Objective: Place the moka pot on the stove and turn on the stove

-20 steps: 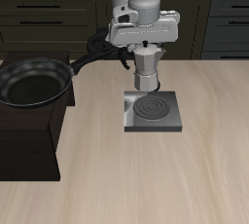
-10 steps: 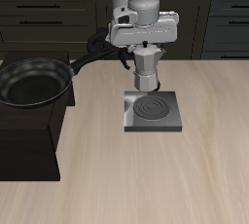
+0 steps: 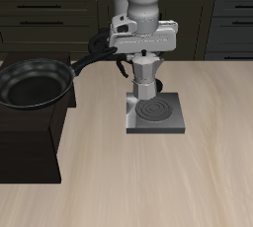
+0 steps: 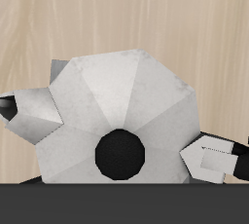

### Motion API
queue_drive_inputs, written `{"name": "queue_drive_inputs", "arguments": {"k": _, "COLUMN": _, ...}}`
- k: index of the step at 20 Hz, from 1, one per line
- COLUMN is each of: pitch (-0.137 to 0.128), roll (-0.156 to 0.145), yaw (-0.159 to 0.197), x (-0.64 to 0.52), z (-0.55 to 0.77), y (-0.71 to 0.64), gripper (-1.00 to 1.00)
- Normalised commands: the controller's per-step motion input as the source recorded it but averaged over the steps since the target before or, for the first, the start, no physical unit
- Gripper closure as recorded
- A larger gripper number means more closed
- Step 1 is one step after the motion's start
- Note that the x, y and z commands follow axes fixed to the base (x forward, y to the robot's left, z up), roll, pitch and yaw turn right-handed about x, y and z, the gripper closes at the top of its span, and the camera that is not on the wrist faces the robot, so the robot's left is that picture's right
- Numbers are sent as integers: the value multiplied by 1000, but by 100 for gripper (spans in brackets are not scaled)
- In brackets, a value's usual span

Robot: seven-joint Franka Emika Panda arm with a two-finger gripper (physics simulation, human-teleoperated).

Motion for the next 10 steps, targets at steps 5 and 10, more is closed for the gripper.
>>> {"name": "queue_drive_inputs", "arguments": {"k": 5, "pitch": 7, "roll": -8, "yaw": 11, "x": 115, "z": -59, "y": 41, "gripper": 100}}
{"name": "queue_drive_inputs", "arguments": {"k": 10, "pitch": 16, "roll": 10, "yaw": -16, "x": 72, "z": -19, "y": 90, "gripper": 100}}
